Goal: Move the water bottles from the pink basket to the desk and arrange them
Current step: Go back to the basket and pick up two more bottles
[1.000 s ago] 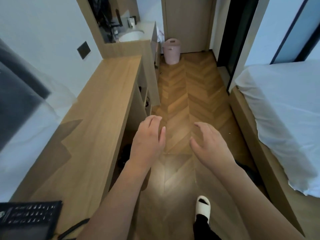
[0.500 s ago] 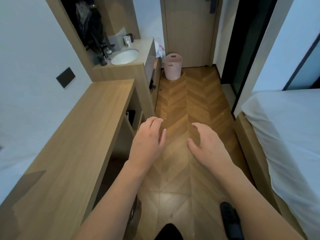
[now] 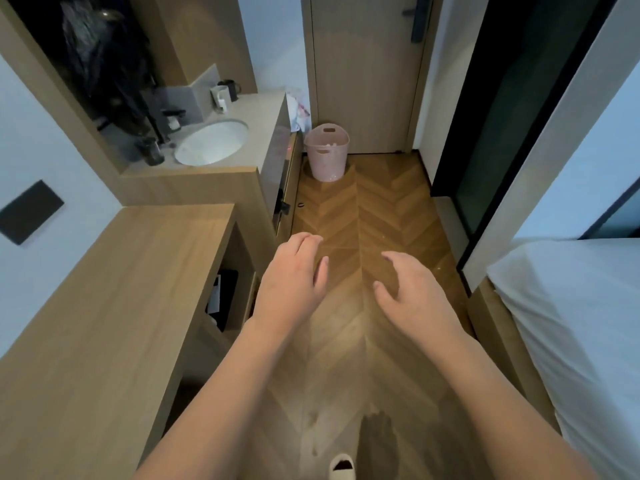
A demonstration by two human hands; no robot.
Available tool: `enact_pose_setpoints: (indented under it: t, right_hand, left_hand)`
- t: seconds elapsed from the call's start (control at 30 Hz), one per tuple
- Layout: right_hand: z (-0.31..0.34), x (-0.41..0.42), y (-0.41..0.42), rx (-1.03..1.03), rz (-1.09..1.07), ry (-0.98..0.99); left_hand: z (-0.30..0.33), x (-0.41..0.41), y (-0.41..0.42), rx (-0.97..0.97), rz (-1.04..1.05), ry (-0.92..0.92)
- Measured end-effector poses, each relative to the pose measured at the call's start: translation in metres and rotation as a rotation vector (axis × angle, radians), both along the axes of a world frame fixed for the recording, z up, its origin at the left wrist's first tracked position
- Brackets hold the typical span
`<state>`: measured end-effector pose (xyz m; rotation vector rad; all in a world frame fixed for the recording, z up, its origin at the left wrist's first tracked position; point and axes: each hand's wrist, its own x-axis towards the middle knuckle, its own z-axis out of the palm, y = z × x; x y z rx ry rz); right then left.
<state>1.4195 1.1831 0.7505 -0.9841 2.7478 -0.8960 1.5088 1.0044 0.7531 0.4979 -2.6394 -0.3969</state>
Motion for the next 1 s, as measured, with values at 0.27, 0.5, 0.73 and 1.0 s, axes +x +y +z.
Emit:
enact_pose_setpoints:
  t: [0.27, 0.5, 0.73, 1.0]
  right_hand:
    - [-0.016, -0.153, -0.070, 0.002, -0.061, -0.047]
    - [-0.020, -0.325, -0.135, -0.043, -0.029, -0.065]
    - [-0.001, -0.474, -0.201, -0.037, -0.017, -0.042]
    - [-0.019, -0.641, -0.297, -0.035, -0.002, -0.064]
  left_hand:
    - [-0.012, -0.159, -0.072, 0.022, -0.065, -0.068]
    - [-0.009, -0.325, -0.140, 0.015, -0.021, -0.059]
    - [0.020, -0.474, -0.199, 0.013, 0.010, 0.025]
    - [-0.015, -0.635, -0.294, 0.066, 0.006, -0.008]
